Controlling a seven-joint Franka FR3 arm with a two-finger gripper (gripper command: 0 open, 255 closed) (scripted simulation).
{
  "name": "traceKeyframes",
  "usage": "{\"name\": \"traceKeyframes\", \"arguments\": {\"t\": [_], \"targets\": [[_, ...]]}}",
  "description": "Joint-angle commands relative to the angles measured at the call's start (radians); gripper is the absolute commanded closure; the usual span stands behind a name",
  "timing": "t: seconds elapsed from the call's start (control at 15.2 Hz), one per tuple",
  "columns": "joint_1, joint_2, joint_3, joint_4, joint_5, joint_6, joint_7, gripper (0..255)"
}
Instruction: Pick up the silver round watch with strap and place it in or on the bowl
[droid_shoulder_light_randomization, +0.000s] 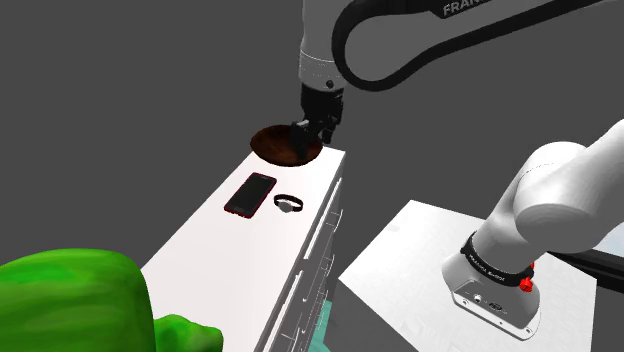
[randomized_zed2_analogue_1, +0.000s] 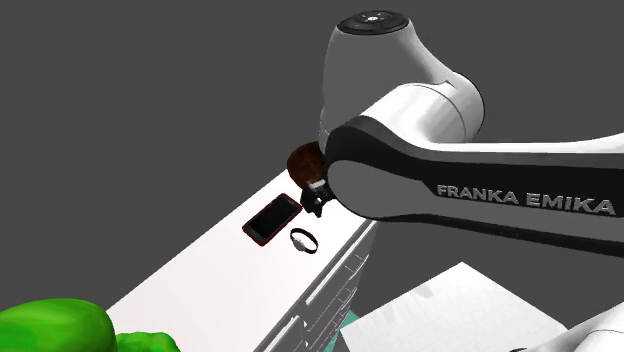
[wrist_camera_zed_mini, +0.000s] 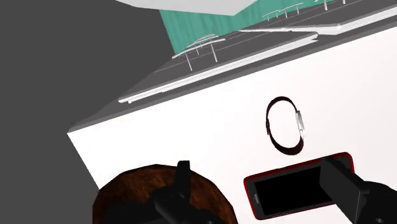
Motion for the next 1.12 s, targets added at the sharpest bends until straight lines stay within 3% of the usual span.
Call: {"name": "traceKeyframes", "arguments": {"t": [0.0, 0.53, 1.06], "targets": [[0.001, 0.059, 0.043, 0.022, -0.026, 0.033, 0.048, 0], [0.000, 0.361, 0.183, 0.164, -0.241, 0.128, 0.282, 0], [-0.002, 0.433, 0.177, 0.128, -0.303, 0.223, 0.325, 0]]}}
